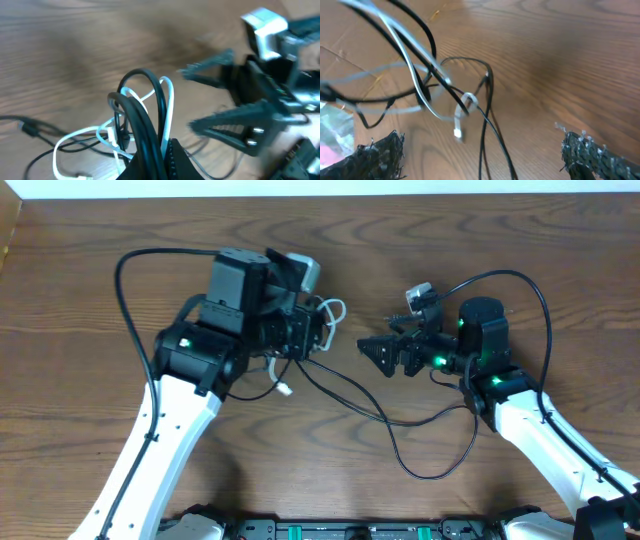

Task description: Untangle cables

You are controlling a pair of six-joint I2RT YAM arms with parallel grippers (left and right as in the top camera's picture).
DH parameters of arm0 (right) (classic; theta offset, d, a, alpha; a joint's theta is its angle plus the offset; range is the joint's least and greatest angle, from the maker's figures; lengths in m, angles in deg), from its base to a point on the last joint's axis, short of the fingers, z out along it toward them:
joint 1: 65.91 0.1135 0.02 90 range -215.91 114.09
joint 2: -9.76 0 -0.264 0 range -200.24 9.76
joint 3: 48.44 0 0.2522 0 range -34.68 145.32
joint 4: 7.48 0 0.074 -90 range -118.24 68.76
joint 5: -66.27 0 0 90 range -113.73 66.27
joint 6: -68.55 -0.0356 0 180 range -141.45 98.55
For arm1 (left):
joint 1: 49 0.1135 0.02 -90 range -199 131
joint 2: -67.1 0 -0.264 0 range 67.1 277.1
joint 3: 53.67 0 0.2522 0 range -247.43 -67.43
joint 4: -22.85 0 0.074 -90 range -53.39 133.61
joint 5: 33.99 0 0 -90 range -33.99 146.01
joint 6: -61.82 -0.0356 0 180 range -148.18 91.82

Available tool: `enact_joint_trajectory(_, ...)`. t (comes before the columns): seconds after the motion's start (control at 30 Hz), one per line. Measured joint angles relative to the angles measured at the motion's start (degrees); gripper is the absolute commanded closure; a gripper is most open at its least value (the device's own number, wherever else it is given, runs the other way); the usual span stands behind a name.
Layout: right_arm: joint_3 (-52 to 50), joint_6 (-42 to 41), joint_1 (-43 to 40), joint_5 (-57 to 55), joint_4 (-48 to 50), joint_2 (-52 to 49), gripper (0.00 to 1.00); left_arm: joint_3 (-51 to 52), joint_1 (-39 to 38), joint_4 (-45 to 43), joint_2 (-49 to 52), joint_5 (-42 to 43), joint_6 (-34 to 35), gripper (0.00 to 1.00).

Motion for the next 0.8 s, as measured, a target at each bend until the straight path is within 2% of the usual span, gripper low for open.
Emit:
enact_joint_trajectory(0.4, 0.0, -2.1, 2.9, -0.2, 0.2, 0.0, 0.01, 0.0, -10.2, -1.7, 0.0, 2.1, -0.2, 0.92)
enact_joint_trajectory(0.67, 0.0, -2.2, 3.0, -1.1, -0.1, 0.0, 0.01, 0.0, -12.2, -1.9, 2.5, 2.9, -0.2, 0.92)
enact_joint_trajectory(0.8, 0.0, -2.4, 3.0, -5.8, -4.0, 0.0, 0.01, 0.0, -13.5, -2.3, 3.1, 5.2, -0.2, 0.92)
